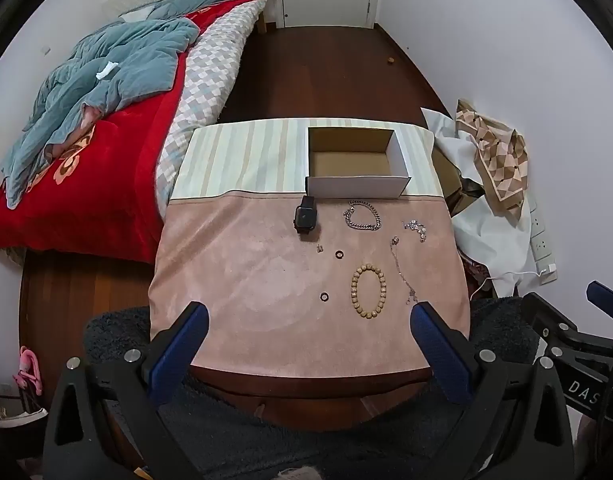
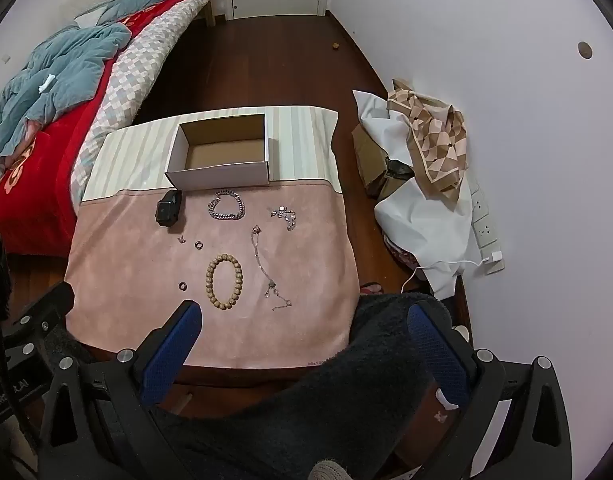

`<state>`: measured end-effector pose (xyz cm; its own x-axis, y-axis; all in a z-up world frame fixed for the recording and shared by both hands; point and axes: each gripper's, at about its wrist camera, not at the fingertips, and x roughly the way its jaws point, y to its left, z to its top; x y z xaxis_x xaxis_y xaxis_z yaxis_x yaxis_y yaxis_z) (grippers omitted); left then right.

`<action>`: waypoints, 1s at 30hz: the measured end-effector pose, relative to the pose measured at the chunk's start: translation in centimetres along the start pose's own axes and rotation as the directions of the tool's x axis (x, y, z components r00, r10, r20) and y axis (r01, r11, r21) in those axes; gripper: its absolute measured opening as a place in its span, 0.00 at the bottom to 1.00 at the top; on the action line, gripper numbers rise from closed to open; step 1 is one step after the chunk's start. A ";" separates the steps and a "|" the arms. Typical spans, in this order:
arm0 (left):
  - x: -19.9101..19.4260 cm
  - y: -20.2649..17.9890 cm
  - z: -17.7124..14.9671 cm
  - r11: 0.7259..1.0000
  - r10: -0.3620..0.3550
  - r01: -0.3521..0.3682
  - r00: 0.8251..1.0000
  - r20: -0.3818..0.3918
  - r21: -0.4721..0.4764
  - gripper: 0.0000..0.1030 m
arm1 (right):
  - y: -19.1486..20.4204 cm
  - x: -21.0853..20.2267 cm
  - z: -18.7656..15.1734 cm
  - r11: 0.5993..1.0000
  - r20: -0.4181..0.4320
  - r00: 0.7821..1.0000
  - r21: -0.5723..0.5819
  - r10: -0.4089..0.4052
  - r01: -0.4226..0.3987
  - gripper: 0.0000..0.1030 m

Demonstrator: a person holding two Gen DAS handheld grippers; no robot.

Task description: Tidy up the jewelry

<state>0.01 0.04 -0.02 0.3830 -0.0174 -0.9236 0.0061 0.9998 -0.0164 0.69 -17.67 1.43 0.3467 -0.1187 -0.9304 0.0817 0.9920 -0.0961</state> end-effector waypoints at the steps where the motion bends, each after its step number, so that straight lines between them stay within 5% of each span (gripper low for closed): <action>1: 0.0 0.0 0.0 1.000 0.006 -0.006 1.000 0.000 0.001 1.00 | 0.0 0.0 0.0 1.000 0.002 1.000 0.001 0.003 -0.003 1.00; 30: -0.6 1.1 -0.1 1.000 0.012 -0.012 1.000 0.007 -0.009 1.00 | 0.0 -0.7 -0.1 1.000 0.014 1.000 -0.008 0.003 -0.003 1.00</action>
<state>-0.32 1.13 0.46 0.3891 -0.0053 -0.9212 -0.0073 0.9999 -0.0088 0.33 -17.59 2.07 0.3604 -0.1158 -0.9256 0.0728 0.9927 -0.0959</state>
